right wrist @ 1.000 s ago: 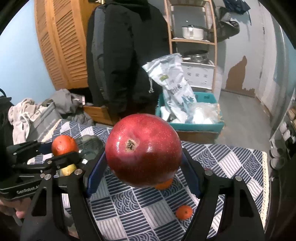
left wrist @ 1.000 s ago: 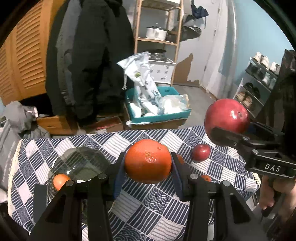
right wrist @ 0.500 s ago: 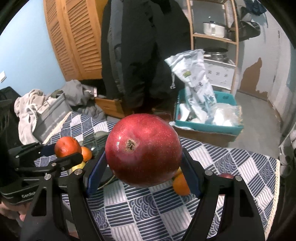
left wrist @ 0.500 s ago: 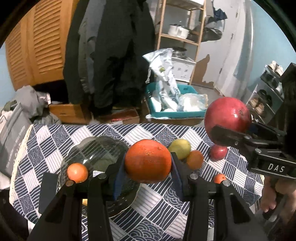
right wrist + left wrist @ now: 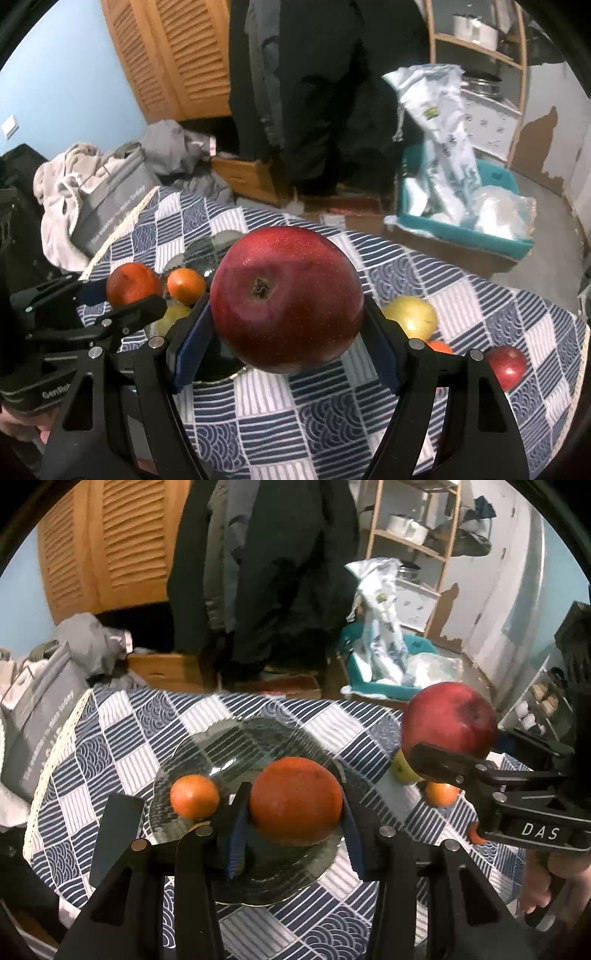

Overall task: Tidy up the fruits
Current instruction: 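Carry the apple and tangerine to the glass bowl with the right and left grippers, then open the left gripper on the tangerine in the bowl while the right releases the apple, then withdraw both grippers from the glass bowl toward the loose fruit, then grasp a small tangerine with the right gripper while the left gripper approaches a large orange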

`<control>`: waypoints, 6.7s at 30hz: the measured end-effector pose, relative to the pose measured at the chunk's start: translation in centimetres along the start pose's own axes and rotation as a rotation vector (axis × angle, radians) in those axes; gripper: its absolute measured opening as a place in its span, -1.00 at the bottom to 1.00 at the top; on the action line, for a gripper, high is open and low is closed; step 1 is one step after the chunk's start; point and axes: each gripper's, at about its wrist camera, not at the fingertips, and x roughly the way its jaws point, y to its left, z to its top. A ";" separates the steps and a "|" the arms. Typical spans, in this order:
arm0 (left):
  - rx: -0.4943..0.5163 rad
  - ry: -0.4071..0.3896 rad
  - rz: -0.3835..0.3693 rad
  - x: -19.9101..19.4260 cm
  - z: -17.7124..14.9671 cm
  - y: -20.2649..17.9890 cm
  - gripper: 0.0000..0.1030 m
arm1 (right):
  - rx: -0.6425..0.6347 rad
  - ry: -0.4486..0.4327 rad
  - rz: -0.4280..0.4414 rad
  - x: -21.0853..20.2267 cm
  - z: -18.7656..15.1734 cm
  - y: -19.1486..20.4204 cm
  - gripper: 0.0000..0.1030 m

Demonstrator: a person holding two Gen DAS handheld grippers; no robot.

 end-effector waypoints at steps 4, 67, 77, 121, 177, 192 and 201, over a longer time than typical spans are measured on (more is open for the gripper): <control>-0.027 0.040 0.022 1.5 -0.6 1.5 -0.10 | -0.007 0.036 0.018 2.3 0.1 1.0 0.49; -0.102 0.192 0.038 5.8 -3.4 4.1 0.30 | 0.015 0.183 0.045 8.7 -0.9 2.6 0.51; -0.078 0.102 0.034 2.9 -2.1 3.0 0.30 | -0.026 0.058 -0.047 3.8 0.2 2.3 0.51; 0.088 -0.090 -0.101 -3.7 0.9 -8.0 0.45 | 0.088 -0.197 -0.282 -12.9 -3.2 -7.4 0.51; 0.254 0.286 -0.050 11.7 -6.1 -17.7 0.50 | 0.345 0.320 -0.257 0.5 -17.9 -19.7 0.40; 0.189 0.296 -0.121 13.8 -3.8 -19.4 0.51 | 0.344 0.296 -0.266 1.3 -16.9 -20.3 -0.13; 0.195 0.309 -0.145 16.0 -2.8 -21.6 0.55 | 0.332 0.212 -0.328 0.1 -15.3 -22.5 -0.13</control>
